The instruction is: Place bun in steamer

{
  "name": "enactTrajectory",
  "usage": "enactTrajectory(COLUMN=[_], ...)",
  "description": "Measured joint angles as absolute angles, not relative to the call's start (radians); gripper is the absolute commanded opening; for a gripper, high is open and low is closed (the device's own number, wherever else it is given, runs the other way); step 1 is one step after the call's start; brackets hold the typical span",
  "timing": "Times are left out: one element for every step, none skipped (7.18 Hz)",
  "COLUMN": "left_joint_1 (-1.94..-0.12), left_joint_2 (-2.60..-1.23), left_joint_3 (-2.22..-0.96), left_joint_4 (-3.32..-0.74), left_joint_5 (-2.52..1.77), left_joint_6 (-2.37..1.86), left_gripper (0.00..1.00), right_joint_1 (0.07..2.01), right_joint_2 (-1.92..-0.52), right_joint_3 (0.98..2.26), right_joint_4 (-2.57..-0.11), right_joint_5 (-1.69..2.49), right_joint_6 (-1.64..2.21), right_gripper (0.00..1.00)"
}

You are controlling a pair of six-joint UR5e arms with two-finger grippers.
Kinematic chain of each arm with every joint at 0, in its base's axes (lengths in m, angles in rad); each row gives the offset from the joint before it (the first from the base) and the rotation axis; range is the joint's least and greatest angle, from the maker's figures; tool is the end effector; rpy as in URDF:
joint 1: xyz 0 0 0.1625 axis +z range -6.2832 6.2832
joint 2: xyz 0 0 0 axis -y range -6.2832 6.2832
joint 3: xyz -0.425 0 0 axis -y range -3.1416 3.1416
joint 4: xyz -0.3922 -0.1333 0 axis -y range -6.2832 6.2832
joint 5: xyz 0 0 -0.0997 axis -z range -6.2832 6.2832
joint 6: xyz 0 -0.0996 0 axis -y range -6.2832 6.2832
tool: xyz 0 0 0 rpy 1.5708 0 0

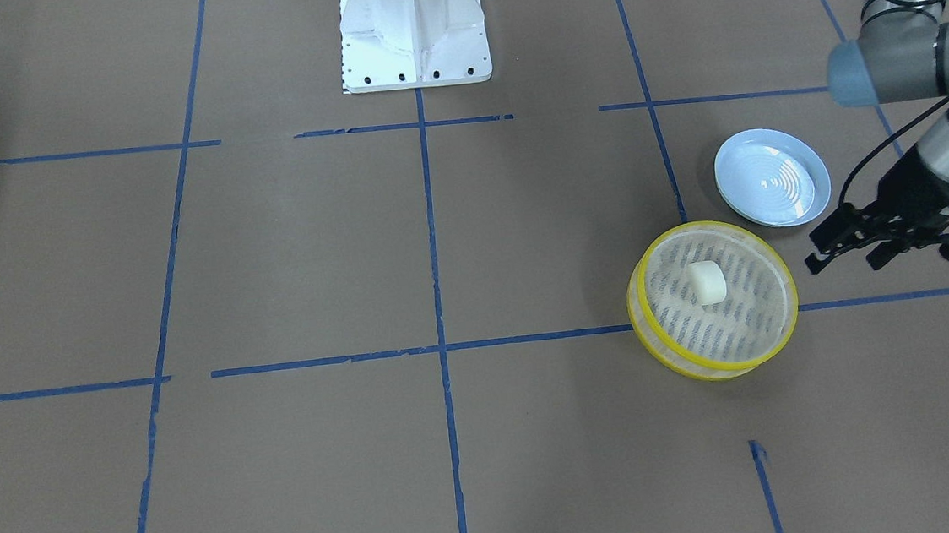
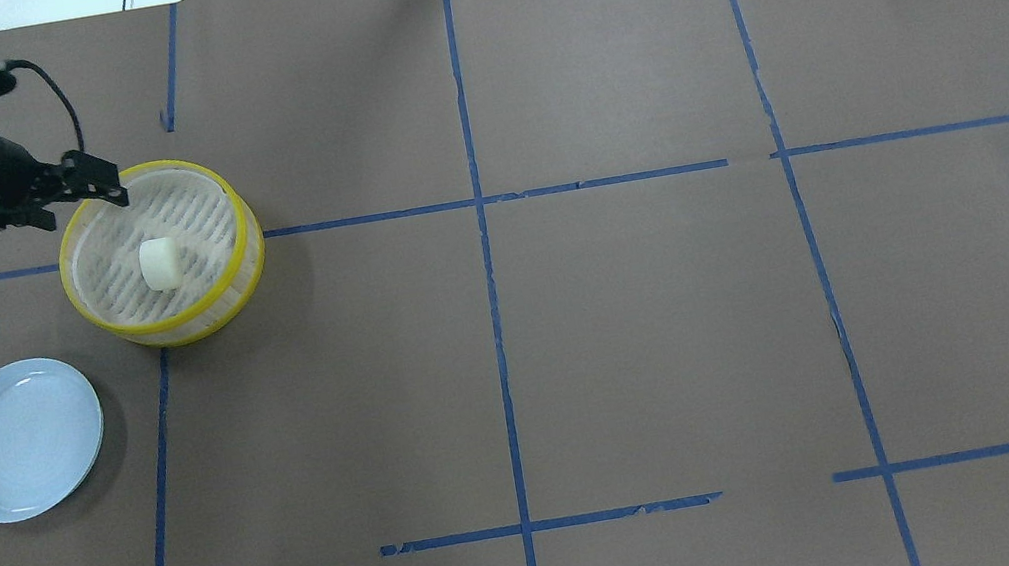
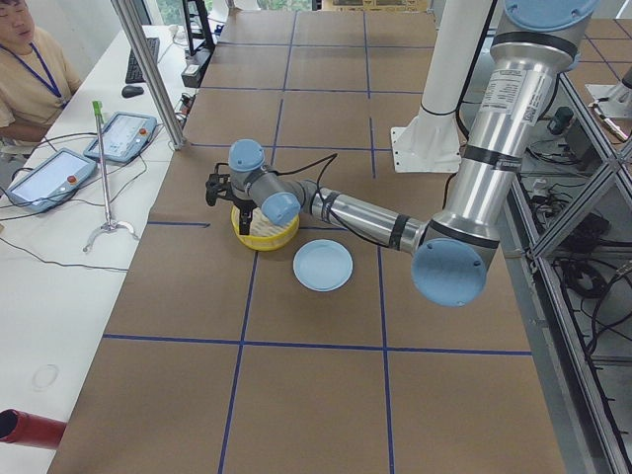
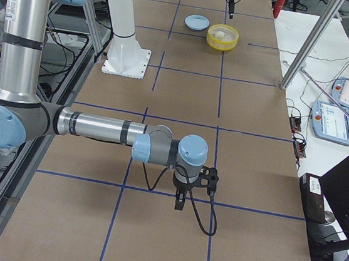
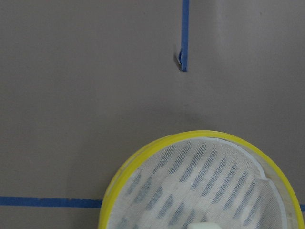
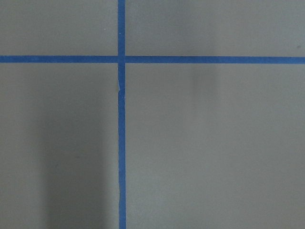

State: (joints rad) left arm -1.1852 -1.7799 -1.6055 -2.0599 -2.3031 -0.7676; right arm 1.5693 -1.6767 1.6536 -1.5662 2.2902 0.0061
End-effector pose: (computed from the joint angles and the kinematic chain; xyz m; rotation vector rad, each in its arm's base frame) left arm 0.1610 -0.5741 0.4719 0.2047 0.9640 -0.0824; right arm 0.0670 -0.4456 0.6709 -0.0204 -0.7193 0.0111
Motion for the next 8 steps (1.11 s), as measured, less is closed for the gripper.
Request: enactTrajectory(left_joint_1=[-1.254, -1.332, -1.423, -1.519, -1.587, -1.621, -1.634, -1.639], left_joint_2=[-1.694, -1.63, -1.599, -1.591, -1.591, -1.597, -1.602, -1.599], left_joint_3=[-1.64, -1.66, -1.667, -1.665, -1.652, -1.628, -1.615, -1.619], left_joint_4=[-2.043, -1.994, -1.89, -1.764, -1.668, -1.596, -1.545, -1.518], left_joint_5=[-2.318, -2.323, -2.325, -2.325, -2.324, -2.324, -2.327, -2.334], left_joint_6=[-0.621, -0.457, -0.274, -0.095, 0.02, 0.068, 0.083, 0.084], left_gripper=[0.99, 0.99, 0.99, 0.99, 1.0, 1.0, 1.0, 1.0], right_joint_1=[1.569, 1.569, 1.569, 1.569, 1.569, 1.569, 1.569, 1.569], right_joint_2=[-1.677, -1.677, -1.677, -1.677, -1.677, -1.677, -1.677, -1.677], right_joint_3=[1.654, 1.654, 1.654, 1.654, 1.654, 1.654, 1.654, 1.654], right_joint_4=[-1.566, -1.566, -1.566, -1.566, -1.566, -1.566, -1.566, -1.566], right_joint_5=[2.29, 2.29, 2.29, 2.29, 2.29, 2.29, 2.29, 2.29], right_joint_6=[0.006, 0.006, 0.006, 0.006, 0.006, 0.006, 0.006, 0.006], right_gripper=[1.0, 1.0, 1.0, 1.0, 1.0, 1.0, 1.0, 1.0])
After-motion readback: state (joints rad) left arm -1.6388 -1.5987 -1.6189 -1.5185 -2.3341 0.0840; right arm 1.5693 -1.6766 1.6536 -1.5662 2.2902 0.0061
